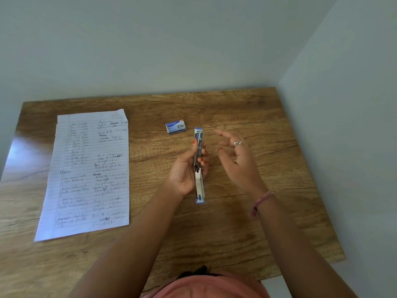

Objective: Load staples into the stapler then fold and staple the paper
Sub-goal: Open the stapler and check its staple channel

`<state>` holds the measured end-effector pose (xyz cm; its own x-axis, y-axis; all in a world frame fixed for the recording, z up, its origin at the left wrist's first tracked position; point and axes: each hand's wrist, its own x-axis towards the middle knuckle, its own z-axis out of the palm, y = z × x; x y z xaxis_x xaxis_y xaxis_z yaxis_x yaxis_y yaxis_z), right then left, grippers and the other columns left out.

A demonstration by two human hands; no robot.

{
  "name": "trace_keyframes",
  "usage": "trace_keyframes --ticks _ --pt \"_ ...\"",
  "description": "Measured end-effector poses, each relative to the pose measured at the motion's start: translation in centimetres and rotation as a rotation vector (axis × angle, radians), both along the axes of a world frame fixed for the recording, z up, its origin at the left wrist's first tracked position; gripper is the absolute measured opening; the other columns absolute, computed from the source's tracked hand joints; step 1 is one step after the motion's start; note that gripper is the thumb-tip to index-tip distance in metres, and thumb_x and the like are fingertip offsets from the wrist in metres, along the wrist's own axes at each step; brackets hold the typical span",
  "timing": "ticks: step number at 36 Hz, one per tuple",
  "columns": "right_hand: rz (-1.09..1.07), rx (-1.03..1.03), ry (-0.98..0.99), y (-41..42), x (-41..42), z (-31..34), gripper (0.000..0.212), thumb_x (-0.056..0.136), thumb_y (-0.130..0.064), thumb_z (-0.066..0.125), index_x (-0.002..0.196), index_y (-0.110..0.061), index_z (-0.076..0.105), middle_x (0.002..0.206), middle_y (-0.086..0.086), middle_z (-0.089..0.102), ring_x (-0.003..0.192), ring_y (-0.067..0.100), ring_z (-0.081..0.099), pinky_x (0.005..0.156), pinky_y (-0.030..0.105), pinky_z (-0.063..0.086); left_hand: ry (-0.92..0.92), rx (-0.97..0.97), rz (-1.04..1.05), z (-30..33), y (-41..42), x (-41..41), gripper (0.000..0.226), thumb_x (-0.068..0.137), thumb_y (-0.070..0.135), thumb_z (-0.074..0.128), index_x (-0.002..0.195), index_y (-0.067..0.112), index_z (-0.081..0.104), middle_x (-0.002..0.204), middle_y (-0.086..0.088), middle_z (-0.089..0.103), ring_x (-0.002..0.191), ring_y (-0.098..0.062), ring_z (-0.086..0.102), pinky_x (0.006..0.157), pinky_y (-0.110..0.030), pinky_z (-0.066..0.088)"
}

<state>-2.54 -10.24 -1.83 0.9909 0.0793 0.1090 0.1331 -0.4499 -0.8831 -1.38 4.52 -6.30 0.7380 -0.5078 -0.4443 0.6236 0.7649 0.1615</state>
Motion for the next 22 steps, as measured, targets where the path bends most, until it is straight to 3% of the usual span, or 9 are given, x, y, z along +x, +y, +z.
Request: trace_keyframes --ticks 3,8,11,14,22 --pt "0.036 -0.008 -0.005 0.5 0.3 0.0 0.049 0.089 -0.004 0.050 0.128 -0.035 0.052 0.127 -0.008 0.052 0.111 -0.001 0.054 0.081 0.017 0.051 0.002 0.031 -0.001 0.0 0.0 0.0 0.025 0.083 0.030 0.065 0.094 0.008 0.069 0.078 0.000 0.060 0.056 -0.005 0.056 0.054 -0.017 0.052" --pt "0.018 0.156 0.089 1.5 0.2 -0.9 0.044 0.089 0.003 0.049 0.126 -0.021 0.056 0.125 0.001 0.058 0.106 0.003 0.061 0.077 0.016 0.053 0.022 0.114 -0.002 0.6 -0.3 0.2 0.018 0.082 0.025 0.066 0.089 0.009 0.071 0.076 -0.002 0.061 0.053 -0.004 0.055 0.052 -0.015 0.051" --pt "-0.031 0.216 0.163 1.6 0.1 -1.3 0.041 0.089 0.001 0.050 0.122 -0.023 0.057 0.118 -0.008 0.063 0.104 0.000 0.062 0.082 0.015 0.051 0.035 0.237 -0.030 1.2 -0.3 0.5 0.017 0.084 0.026 0.065 0.093 0.012 0.067 0.073 0.000 0.061 0.049 -0.003 0.054 0.048 -0.015 0.050" --pt "-0.112 0.291 0.296 1.4 -0.1 -2.0 0.037 0.091 -0.001 0.051 0.116 -0.027 0.058 0.116 -0.008 0.066 0.106 0.005 0.063 0.092 0.027 0.052 0.047 0.375 -0.065 1.7 -0.4 0.8 0.015 0.090 0.027 0.063 0.089 0.014 0.068 0.065 0.003 0.062 0.045 -0.002 0.053 0.045 -0.014 0.048" --pt "-0.260 0.933 0.677 1.2 -0.9 -2.6 0.026 0.097 -0.002 0.046 0.118 0.000 0.061 0.112 0.016 0.071 0.105 0.023 0.068 0.087 0.027 0.056 -0.075 0.816 -0.056 2.6 -0.2 1.4 0.019 0.081 0.021 0.076 0.083 0.003 0.074 0.058 -0.001 0.064 0.045 -0.008 0.057 0.044 -0.020 0.048"
